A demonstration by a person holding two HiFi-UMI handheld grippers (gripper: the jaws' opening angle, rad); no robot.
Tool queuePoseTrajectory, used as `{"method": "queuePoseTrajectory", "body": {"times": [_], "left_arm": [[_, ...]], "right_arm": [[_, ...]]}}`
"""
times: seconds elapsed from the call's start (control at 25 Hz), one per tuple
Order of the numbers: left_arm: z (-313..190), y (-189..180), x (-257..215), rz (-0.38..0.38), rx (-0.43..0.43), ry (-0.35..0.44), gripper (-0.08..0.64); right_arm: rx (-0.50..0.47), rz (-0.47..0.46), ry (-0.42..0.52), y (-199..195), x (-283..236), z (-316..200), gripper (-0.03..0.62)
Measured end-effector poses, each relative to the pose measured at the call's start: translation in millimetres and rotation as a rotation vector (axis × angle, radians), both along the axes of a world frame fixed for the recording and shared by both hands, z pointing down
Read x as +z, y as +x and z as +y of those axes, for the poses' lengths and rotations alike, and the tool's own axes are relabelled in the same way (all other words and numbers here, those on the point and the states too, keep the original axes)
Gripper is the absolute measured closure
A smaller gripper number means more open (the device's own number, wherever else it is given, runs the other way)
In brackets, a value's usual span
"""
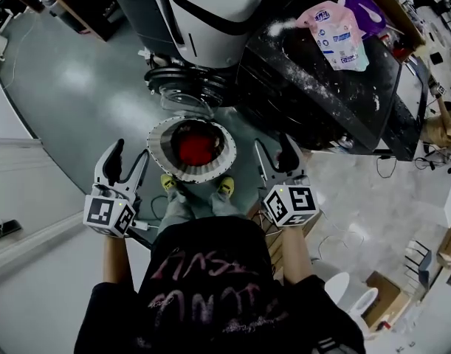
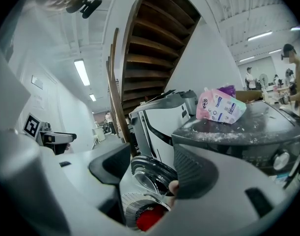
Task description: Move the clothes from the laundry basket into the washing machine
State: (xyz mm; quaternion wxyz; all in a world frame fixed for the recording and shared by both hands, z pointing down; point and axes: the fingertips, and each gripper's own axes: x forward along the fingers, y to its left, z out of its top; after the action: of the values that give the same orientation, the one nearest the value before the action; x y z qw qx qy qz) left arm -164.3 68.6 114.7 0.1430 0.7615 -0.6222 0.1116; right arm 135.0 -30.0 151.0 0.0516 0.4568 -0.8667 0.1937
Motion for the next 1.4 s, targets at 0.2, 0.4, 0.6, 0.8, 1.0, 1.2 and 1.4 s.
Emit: {"method": "queuePoseTrajectory", "body": {"times": [0.2,0.4,0.6,0.8,1.0,1.2,1.4], "left_arm": [[-6,-16,12,0.030,0.027,0.011,0.288],[-9,-33,15,0.006,0.078,-0.006,0.288],[-16,-53,30,0.016,0.102,-0.028,0.288],[-20,-57,58,0.014,0.149,-0.092,0.288],[-17,-54,101,-0.011,0.235,-0.204,0.288],[-18,-57,138,-0.043,0.302,-0.275,0.288],[-27,-51,182,-0.121,0.388,-0.315,0.288]], "right_arm": [[0.046,0.017,-0.006,-9,0,3,0.311],[0.055,0.038,-0.022,-32,5,12,0.311],[0.042,0.069,-0.048,-54,16,13,0.311],[-0.009,0.129,-0.077,-72,37,14,0.311],[-0.087,0.191,-0.109,-90,67,18,0.311],[-0.191,0.276,-0.127,-109,100,24,0.311],[-0.297,0.354,-0.132,-130,140,28,0.310]]}}
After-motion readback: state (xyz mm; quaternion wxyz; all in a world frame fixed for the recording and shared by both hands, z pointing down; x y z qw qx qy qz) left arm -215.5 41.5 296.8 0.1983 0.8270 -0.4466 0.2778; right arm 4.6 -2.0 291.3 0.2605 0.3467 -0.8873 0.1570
